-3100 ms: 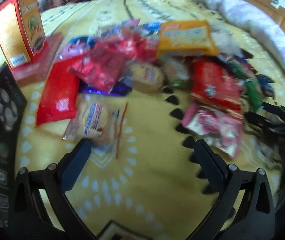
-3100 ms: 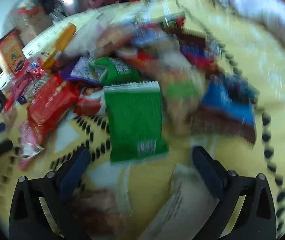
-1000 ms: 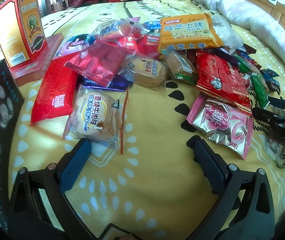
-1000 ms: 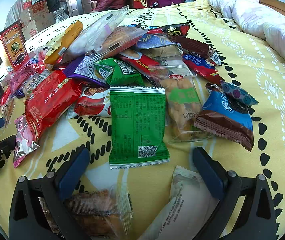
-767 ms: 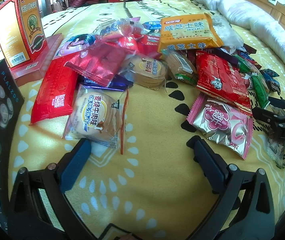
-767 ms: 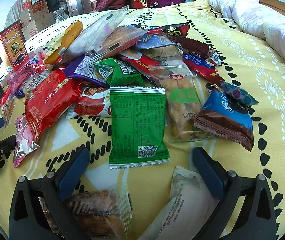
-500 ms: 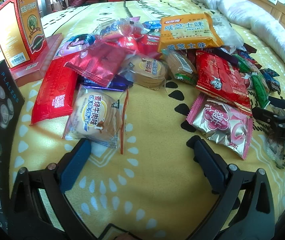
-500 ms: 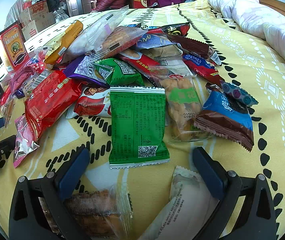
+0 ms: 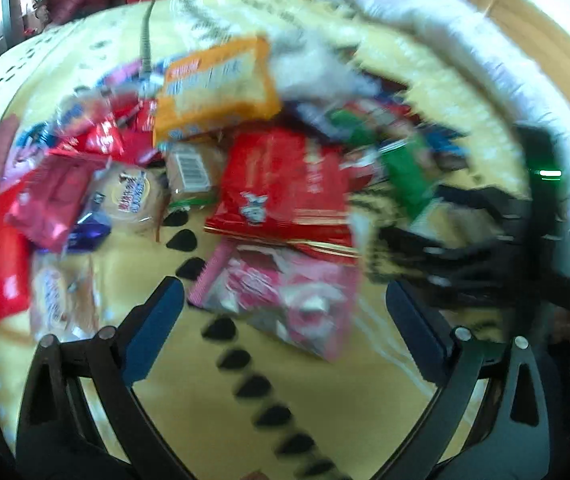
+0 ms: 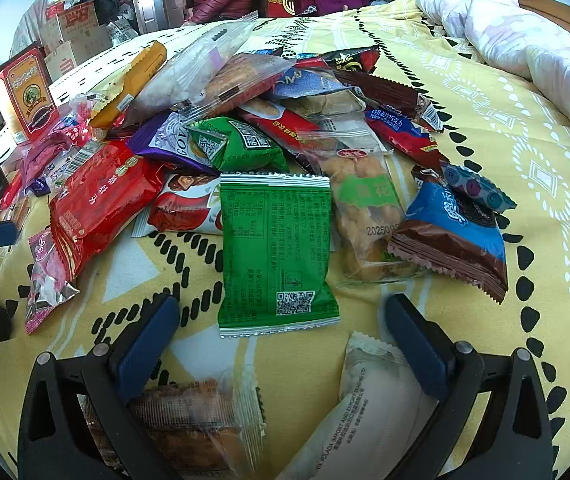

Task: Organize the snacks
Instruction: 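Lower the left tool onto the pink flower-print packet and grasp it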

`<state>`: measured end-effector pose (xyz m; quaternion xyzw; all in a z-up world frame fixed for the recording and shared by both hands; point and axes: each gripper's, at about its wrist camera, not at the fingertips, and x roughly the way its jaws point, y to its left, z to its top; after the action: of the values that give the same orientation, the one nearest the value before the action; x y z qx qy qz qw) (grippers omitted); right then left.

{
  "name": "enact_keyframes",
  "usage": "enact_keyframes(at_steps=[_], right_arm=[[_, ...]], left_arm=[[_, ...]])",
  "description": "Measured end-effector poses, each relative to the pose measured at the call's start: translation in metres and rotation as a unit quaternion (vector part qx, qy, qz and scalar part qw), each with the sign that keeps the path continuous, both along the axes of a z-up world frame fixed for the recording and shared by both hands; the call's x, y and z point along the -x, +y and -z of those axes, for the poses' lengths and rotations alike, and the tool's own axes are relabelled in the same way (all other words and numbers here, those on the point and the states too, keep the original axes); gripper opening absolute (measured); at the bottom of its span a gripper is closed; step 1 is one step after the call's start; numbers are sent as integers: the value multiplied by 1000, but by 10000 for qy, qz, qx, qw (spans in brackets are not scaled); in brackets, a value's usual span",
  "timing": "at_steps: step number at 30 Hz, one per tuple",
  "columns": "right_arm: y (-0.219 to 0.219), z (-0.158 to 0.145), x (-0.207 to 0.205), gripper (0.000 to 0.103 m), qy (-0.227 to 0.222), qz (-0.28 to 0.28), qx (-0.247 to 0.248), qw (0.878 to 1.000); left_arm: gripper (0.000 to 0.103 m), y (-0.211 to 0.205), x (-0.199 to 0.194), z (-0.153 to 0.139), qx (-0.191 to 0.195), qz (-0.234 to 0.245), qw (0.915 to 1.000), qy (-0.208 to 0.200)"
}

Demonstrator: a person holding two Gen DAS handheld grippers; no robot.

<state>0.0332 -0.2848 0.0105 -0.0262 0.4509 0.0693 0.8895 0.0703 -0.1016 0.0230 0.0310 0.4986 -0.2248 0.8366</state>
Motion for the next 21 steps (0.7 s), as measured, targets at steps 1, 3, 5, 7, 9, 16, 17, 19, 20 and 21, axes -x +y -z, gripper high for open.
enact_keyframes(at_steps=[1,3,5,7,9,16,17,19,20,21], right_arm=[[0,0,0,103,0,0,-1,10000],[0,0,0,103,0,0,1,10000],[0,0,0,103,-1,0,4,10000],[0,0,0,103,-3,2,12,10000],[0,0,1,103,-3,4,23,10000],[0,-1,0,103,-4,2,16,10000],[1,0,0,103,-3,2,17,10000],[0,0,0,103,-4,3,17,10000],[0,0,0,103,-4,3,17,10000],[0,0,0,103,-4,2,17,10000]], left_arm=[[100,-2,-5,8,-58,5,9999,140],[88,-4,-8,12,-89,61,9999,84],[70,-3,-1,6,-67,166,9998,100],[58,8,12,-2,205,303,9991,229],[61,17,32,-7,364,456,9979,290],[74,68,80,-21,587,-84,9981,173],[80,74,83,-24,638,-202,9977,101],[90,85,91,-32,696,-408,9967,-83],[94,91,94,-35,706,-484,9962,-166],[94,93,94,-36,694,-529,9960,-198]])
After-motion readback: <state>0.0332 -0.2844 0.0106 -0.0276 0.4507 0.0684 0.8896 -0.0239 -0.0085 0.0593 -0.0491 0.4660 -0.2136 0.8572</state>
